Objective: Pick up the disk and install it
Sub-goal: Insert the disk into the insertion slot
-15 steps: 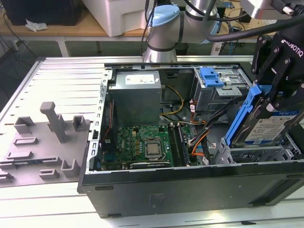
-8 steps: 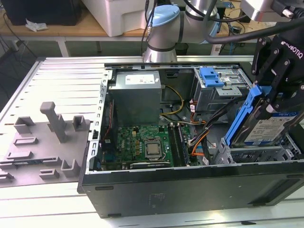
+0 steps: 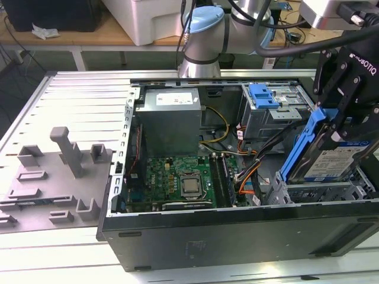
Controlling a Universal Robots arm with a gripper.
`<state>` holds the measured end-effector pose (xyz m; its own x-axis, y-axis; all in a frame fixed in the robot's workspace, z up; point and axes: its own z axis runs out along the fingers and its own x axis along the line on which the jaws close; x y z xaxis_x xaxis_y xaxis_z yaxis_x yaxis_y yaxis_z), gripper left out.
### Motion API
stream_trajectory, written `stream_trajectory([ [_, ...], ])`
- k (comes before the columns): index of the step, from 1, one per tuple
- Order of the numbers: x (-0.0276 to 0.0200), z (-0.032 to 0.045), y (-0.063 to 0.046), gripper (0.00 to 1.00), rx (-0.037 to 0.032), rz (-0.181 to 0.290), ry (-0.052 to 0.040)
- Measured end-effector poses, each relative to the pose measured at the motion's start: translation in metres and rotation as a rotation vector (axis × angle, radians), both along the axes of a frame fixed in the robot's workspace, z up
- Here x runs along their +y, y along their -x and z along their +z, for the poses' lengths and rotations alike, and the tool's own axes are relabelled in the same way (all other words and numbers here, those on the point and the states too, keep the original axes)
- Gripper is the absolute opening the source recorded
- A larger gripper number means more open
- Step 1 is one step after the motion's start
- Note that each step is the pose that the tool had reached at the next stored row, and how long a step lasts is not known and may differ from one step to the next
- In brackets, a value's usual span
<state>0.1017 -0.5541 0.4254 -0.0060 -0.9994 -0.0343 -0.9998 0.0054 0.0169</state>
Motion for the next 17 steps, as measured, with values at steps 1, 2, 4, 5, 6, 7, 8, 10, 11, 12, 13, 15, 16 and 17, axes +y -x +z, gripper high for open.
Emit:
stream_trajectory([
  [1, 0.0000, -0.0002, 0.0000, 0.37, -0.0001, 0.000, 0.0000],
  [2, 0.0000, -0.0005, 0.0000, 0.37, -0.0001, 0.000, 0.0000],
  [4, 0.0000, -0.0009, 0.0000, 0.37, -0.0002, 0.000, 0.0000],
  [5, 0.0000, -0.0012, 0.0000, 0.37, -0.0002, 0.000, 0.0000],
  [6, 0.0000, -0.0015, 0.0000, 0.37, -0.0003, 0.000, 0.0000],
  [7, 0.0000, -0.0018, 0.0000, 0.37, -0.0004, 0.000, 0.0000],
  [8, 0.0000, -0.0027, 0.0000, 0.37, -0.0007, 0.000, -0.0001],
  [10, 0.0000, -0.0037, 0.0000, 0.37, -0.0010, 0.000, 0.0000],
  [11, 0.0000, -0.0040, 0.0000, 0.37, -0.0010, 0.000, 0.0000],
  [12, 0.0000, -0.0044, 0.0000, 0.37, -0.0011, 0.000, 0.0000],
  [13, 0.0000, -0.0047, 0.0000, 0.37, -0.0012, 0.000, 0.0000],
  [15, 0.0000, -0.0057, 0.0000, 0.37, -0.0015, 0.000, -0.0001],
  [16, 0.0000, -0.0062, 0.0000, 0.37, -0.0017, 0.000, 0.0001],
  [17, 0.0000, -0.0065, 0.0000, 0.37, -0.0018, 0.000, 0.0000],
])
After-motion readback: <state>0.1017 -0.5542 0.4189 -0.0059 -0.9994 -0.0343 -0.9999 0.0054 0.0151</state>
